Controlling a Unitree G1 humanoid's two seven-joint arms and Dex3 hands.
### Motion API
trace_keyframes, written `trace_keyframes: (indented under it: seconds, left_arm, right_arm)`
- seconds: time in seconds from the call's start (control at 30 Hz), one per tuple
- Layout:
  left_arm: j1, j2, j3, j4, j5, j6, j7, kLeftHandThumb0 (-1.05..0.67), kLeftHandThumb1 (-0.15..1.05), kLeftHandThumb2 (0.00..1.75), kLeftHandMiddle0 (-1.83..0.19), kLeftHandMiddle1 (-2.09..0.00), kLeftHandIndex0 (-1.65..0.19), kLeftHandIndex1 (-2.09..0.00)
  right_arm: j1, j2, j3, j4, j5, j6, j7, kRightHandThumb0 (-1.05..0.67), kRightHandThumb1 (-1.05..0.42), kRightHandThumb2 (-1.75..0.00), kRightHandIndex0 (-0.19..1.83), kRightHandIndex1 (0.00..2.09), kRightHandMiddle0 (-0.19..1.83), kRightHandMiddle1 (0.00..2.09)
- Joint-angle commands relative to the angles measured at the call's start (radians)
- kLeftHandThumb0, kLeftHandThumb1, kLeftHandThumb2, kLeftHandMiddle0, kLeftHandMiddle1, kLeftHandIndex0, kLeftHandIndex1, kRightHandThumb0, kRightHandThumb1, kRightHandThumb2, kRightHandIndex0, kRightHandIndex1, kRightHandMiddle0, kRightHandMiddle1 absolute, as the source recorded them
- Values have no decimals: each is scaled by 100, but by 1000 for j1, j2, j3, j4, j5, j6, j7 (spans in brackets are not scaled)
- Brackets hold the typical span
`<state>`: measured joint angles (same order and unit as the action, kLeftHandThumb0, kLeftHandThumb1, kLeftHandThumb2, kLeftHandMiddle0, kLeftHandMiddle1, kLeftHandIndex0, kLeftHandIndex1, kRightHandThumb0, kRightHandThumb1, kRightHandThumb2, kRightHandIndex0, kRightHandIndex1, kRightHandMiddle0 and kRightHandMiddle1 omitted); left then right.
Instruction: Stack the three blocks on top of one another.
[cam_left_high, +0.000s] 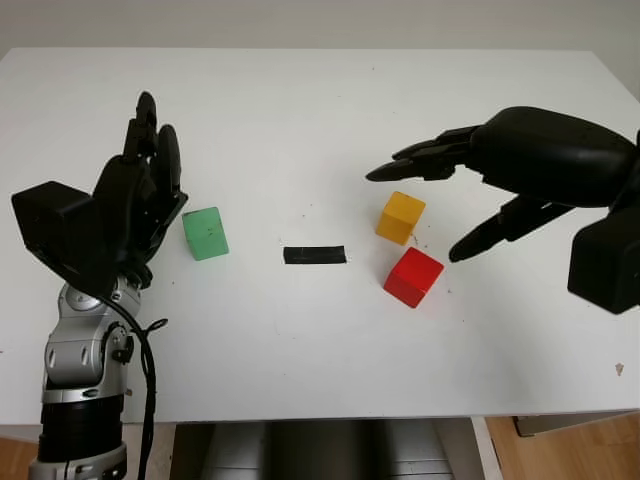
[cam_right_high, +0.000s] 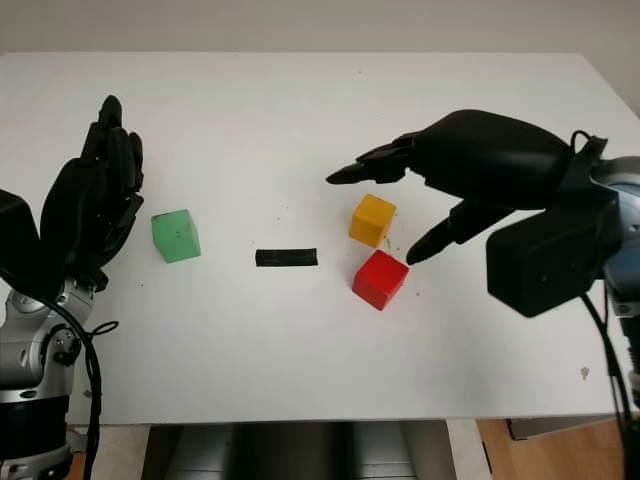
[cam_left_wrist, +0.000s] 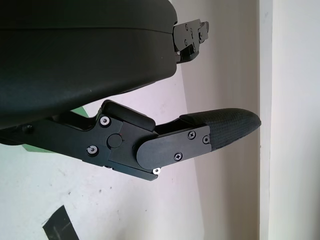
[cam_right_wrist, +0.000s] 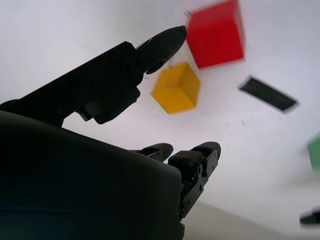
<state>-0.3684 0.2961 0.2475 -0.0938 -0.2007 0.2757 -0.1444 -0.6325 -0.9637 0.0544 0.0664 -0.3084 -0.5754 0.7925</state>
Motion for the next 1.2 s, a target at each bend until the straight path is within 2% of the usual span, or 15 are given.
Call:
trace_keyframes:
  seconds: [0.0,0.17,0.33,0.43,0.77,1.17]
  left_arm:
    - [-24,12,1,5,3,-15,-3,-85,105,68,19,0,19,0]
    - [-25,5,3,5,-2,-13,2,-85,105,68,19,0,19,0]
    - [-22,6,2,1,-2,-14,0,-85,105,68,19,0,19,0]
    - [-17,6,3,-4,-6,-12,-2,-85,105,68,19,0,19,0]
    - [-2,8,5,-17,-8,-12,-6,-85,105,67,19,0,19,0]
    - [-7,10,5,-12,-5,-7,-6,-85,105,66,19,0,19,0]
  right_arm:
    - [2,-37,6,-36,-20,-30,5,-48,-70,-5,40,7,46,6]
    - [27,-40,26,-34,-105,-125,-53,-55,-70,-5,34,4,44,5]
    - [54,0,44,28,-204,-216,-197,-55,-72,-6,29,3,48,6]
    - [50,41,67,120,-253,-264,-304,-58,-71,-6,27,3,50,7]
    - [13,125,125,279,-350,-290,-506,-62,-76,-6,12,1,61,10]
    - [-9,132,167,376,-354,-354,-595,-59,-77,-6,12,4,74,13]
